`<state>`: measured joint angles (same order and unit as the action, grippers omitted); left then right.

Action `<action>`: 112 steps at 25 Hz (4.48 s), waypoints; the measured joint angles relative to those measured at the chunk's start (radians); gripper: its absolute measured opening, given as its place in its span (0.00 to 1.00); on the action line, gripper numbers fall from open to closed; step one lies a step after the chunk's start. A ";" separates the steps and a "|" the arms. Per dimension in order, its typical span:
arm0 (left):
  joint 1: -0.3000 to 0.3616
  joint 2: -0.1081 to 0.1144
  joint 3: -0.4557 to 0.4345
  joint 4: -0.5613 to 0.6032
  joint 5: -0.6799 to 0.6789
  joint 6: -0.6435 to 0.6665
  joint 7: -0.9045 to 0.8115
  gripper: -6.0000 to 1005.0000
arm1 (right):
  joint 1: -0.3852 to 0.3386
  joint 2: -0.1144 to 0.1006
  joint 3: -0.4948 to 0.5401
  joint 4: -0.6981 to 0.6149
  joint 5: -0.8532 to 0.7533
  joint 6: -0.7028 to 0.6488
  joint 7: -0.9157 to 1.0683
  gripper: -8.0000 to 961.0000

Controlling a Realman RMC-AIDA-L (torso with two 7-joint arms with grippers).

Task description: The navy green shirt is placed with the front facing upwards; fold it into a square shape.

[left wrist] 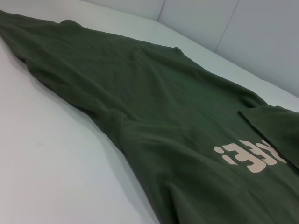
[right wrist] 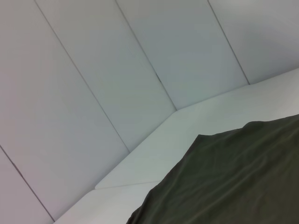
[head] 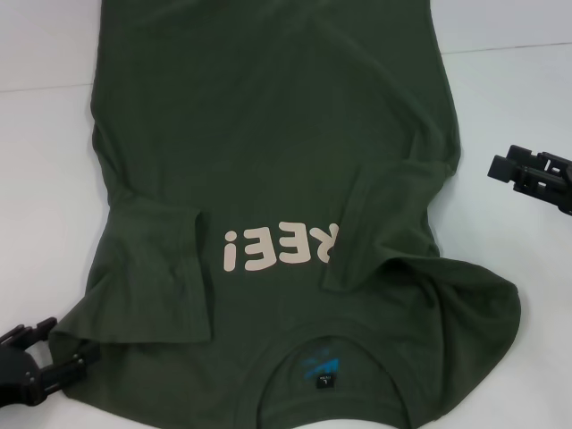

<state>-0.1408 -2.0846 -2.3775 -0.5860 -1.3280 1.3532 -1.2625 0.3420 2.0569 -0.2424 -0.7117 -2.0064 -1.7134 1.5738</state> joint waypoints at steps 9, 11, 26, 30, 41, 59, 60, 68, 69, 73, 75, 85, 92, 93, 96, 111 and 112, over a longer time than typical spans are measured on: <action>-0.008 -0.003 -0.001 -0.007 -0.001 0.000 -0.011 0.87 | 0.005 0.000 0.000 0.001 -0.002 0.004 0.000 0.73; -0.013 -0.003 0.000 -0.006 -0.001 -0.004 -0.011 0.87 | 0.006 0.001 0.000 0.001 -0.002 0.005 0.000 0.73; -0.019 -0.002 -0.022 -0.003 -0.001 -0.008 -0.013 0.81 | 0.011 0.000 0.000 0.002 0.001 0.009 -0.001 0.70; -0.021 -0.001 -0.022 -0.001 0.004 -0.010 -0.016 0.67 | 0.012 0.002 0.000 0.002 0.003 0.012 -0.002 0.70; -0.028 0.000 -0.010 -0.004 0.023 0.004 -0.017 0.19 | 0.012 0.002 0.000 0.002 0.003 0.016 -0.002 0.70; -0.027 -0.001 -0.022 -0.012 0.032 0.016 -0.009 0.10 | 0.007 -0.004 -0.005 0.025 -0.003 0.028 -0.009 0.70; -0.027 -0.001 -0.022 -0.012 0.032 0.016 -0.009 0.10 | 0.007 -0.003 -0.005 0.025 -0.003 0.027 -0.009 0.70; -0.028 -0.003 -0.023 -0.019 0.031 0.021 -0.011 0.10 | 0.014 -0.001 -0.006 0.025 -0.003 0.029 -0.009 0.70; -0.028 -0.003 -0.026 -0.020 0.030 0.023 -0.013 0.10 | 0.015 -0.001 -0.007 0.025 -0.003 0.029 -0.009 0.70; -0.031 -0.003 -0.043 -0.019 0.032 0.032 -0.035 0.10 | 0.016 -0.001 -0.009 0.025 -0.003 0.030 -0.009 0.70; -0.032 -0.003 -0.045 -0.019 0.033 0.033 -0.049 0.11 | 0.017 -0.001 -0.009 0.025 -0.003 0.030 -0.009 0.70; -0.034 -0.001 -0.061 -0.022 0.034 0.036 -0.067 0.24 | 0.019 -0.002 -0.009 0.025 -0.001 0.031 -0.008 0.70; -0.033 0.007 -0.062 -0.021 0.034 0.043 -0.075 0.53 | 0.020 -0.002 -0.009 0.025 0.000 0.034 -0.008 0.70; -0.033 0.007 -0.062 -0.021 0.034 0.043 -0.076 0.57 | 0.021 -0.002 -0.009 0.025 0.000 0.036 -0.008 0.70; -0.033 0.008 -0.062 -0.020 0.034 0.038 -0.078 0.69 | 0.023 -0.001 -0.012 0.025 -0.002 0.040 -0.008 0.70; -0.037 0.005 -0.059 -0.020 0.035 0.022 -0.070 0.90 | 0.029 0.002 -0.015 0.026 -0.003 0.054 -0.007 0.70; -0.037 0.005 -0.058 -0.020 0.035 0.020 -0.070 0.90 | 0.030 0.002 -0.015 0.027 -0.003 0.054 -0.007 0.70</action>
<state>-0.1780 -2.0797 -2.4352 -0.6063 -1.2929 1.3732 -1.3327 0.3717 2.0585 -0.2578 -0.6849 -2.0096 -1.6591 1.5673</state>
